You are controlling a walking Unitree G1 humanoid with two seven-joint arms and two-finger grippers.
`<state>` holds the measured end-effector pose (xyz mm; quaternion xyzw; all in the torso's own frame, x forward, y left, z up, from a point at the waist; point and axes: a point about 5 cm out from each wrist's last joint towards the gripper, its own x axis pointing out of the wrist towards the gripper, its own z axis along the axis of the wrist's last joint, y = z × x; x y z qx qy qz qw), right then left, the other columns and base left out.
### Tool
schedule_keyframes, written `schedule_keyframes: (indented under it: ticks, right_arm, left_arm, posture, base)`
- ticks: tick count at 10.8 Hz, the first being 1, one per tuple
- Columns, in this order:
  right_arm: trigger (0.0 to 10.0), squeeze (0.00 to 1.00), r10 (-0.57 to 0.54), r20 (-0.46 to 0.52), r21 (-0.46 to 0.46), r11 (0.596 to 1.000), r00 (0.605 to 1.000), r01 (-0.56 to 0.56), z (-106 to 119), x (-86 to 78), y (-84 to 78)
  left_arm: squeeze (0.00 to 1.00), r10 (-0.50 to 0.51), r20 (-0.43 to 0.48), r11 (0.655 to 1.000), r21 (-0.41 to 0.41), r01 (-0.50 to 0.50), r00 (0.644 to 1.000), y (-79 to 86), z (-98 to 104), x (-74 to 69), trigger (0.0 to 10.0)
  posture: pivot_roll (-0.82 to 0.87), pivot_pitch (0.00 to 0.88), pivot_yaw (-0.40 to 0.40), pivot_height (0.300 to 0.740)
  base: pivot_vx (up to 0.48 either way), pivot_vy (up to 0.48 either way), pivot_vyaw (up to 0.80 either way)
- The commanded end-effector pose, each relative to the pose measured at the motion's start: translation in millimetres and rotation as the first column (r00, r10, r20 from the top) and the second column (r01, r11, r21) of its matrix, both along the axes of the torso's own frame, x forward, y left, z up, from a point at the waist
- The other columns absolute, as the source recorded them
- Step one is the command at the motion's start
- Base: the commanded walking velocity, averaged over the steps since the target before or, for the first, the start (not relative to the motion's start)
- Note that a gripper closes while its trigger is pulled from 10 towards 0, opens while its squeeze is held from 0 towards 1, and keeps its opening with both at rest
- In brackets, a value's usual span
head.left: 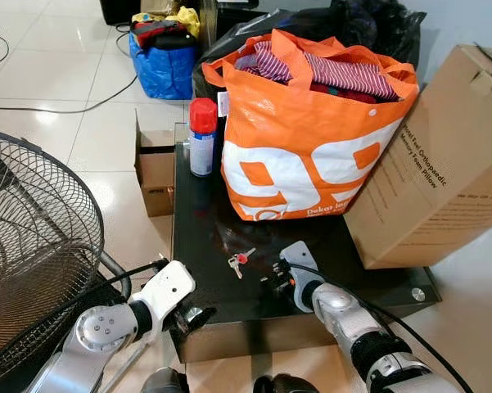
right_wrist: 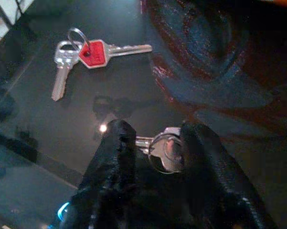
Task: Hang keys on a hook
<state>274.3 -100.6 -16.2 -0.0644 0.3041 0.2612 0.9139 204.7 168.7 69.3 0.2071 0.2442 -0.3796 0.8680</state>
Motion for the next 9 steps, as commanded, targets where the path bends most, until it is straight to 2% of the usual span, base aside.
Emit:
schedule_keyframes:
  ticks: [1,2,4,5,6,7,8,9]
  right_arm:
    - [10.0,1.0,-0.025,-0.023,-0.031,0.999,0.999,0.025,-3.4,-1.0,-4.4]
    - [10.0,1.0,-0.04,-0.031,-0.065,0.997,0.999,0.038,-5.3,-1.5,-6.3]
    - [10.0,0.0,-0.057,-0.058,-0.099,0.994,0.997,0.051,-9.6,-4.0,-11.7]
    - [10.0,0.0,-0.056,-0.06,-0.099,0.994,0.997,0.05,-10.0,-4.5,-11.5]
    - [8.7,0.0,-0.061,-0.06,-0.094,0.994,0.996,0.055,-10.0,-4.6,-10.8]
    - [1.7,0.0,-0.067,-0.059,-0.086,0.994,0.996,0.062,-9.8,-4.4,-10.6]
    - [0.0,0.0,-0.068,-0.059,-0.085,0.994,0.996,0.063,-9.8,-4.1,-11.2]
    - [0.0,0.0,-0.07,-0.061,-0.083,0.994,0.996,0.065,-9.9,-4.3,-12.2]
  left_arm:
    - [0.0,-0.017,-0.004,1.0,-0.002,0.017,1.0,-1.8,1.8,-3.5,10.0]
    - [0.0,-0.017,-0.005,1.0,-0.002,0.017,1.0,-1.4,1.9,-3.8,10.0]
    - [0.0,-0.018,-0.005,1.0,-0.002,0.018,1.0,-2.3,2.2,-2.7,10.0]
    - [0.0,-0.018,-0.005,1.0,-0.003,0.018,1.0,-2.6,2.3,-2.7,10.0]
    - [0.0,-0.019,-0.005,1.0,-0.004,0.019,1.0,-3.4,2.5,-2.5,10.0]
    - [0.0,-0.02,-0.004,1.0,-0.004,0.02,1.0,-3.6,2.9,-2.2,10.0]
    - [0.0,-0.02,-0.003,1.0,-0.004,0.02,1.0,-4.0,3.1,-1.6,10.0]
    - [0.0,-0.02,-0.003,1.0,-0.005,0.02,1.0,-4.4,3.4,-1.3,10.0]
  posture:
    - [0.0,0.13,-0.13,0.74]
    - [0.0,0.131,-0.131,0.74]
    - [0.0,0.131,-0.132,0.74]
    - [0.0,0.13,-0.131,0.74]
    - [0.0,0.13,-0.13,0.74]
    - [0.0,0.13,-0.13,0.74]
    - [0.0,0.131,-0.129,0.74]
    - [0.0,0.129,-0.131,0.74]
  base:
    - [0.0,0.0,0.0]
    - [0.0,0.0,0.0]
    - [0.0,0.0,0.0]
    - [0.0,0.0,0.0]
    - [0.0,0.0,0.0]
    - [0.0,0.0,0.0]
    - [0.0,0.0,0.0]
    - [0.0,0.0,0.0]
